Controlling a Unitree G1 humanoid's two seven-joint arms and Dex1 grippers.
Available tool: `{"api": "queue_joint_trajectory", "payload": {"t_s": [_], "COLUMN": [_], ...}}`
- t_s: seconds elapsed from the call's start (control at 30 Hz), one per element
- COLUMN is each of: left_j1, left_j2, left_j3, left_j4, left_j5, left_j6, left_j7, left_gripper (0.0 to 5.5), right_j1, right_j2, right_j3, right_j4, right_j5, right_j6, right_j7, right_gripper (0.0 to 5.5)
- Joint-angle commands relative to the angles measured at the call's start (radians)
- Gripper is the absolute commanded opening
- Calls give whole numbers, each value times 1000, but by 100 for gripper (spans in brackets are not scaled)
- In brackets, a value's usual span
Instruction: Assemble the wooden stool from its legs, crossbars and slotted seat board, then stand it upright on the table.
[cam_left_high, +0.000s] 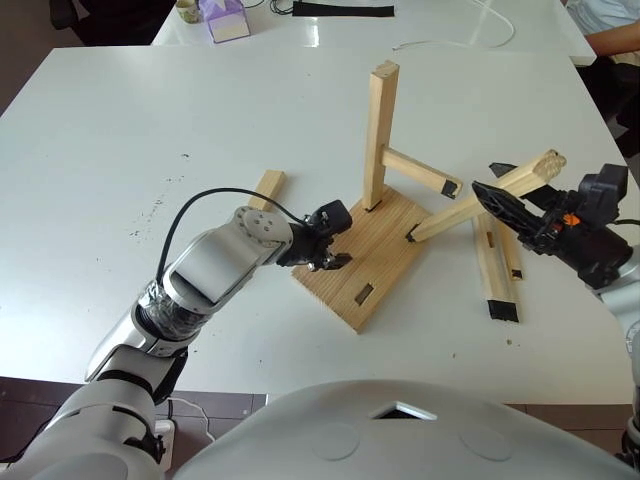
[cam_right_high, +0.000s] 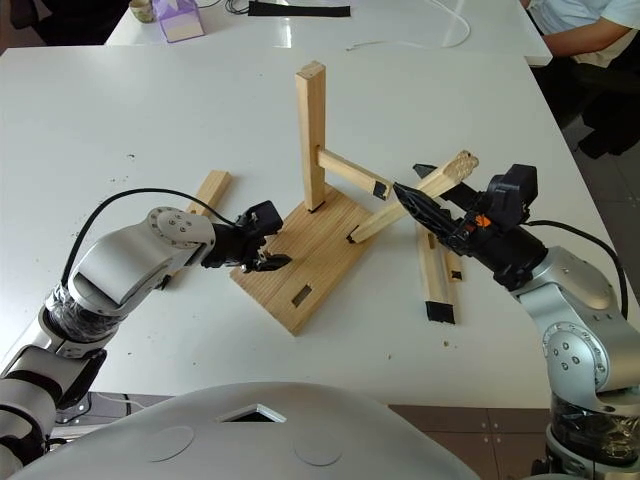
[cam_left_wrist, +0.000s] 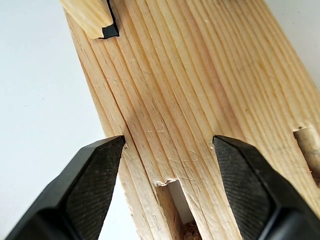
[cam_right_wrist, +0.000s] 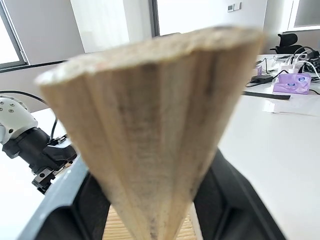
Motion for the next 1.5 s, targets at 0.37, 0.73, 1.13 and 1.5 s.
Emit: {"api": "queue_joint_trajectory", "payload": {"t_s": [0.37, 0.73, 1.13, 1.5], "left_j1": [82, 134, 178, 151], "left_j2": [-38, -81, -100, -53], "left_j3": [-13, -11, -34, -92], "left_j4": [-20, -38, -62, -69], "left_j5": [-34, -38, -41, -17], "left_j6": [69, 85, 83, 39], "left_j7": [76, 139, 175, 183], "left_gripper": [327, 327, 327, 327], "right_j1": [-177, -177, -417, -520], "right_j2": [-121, -134, -178, -175], "right_j3": [49, 17, 109, 201], "right_j4": [30, 187, 314, 264], "right_j5": [-19, 12, -5, -76], "right_j6": [134, 159, 210, 228], "right_j7": [-71, 43, 115, 151], "right_gripper": [204, 204, 204, 204]}}
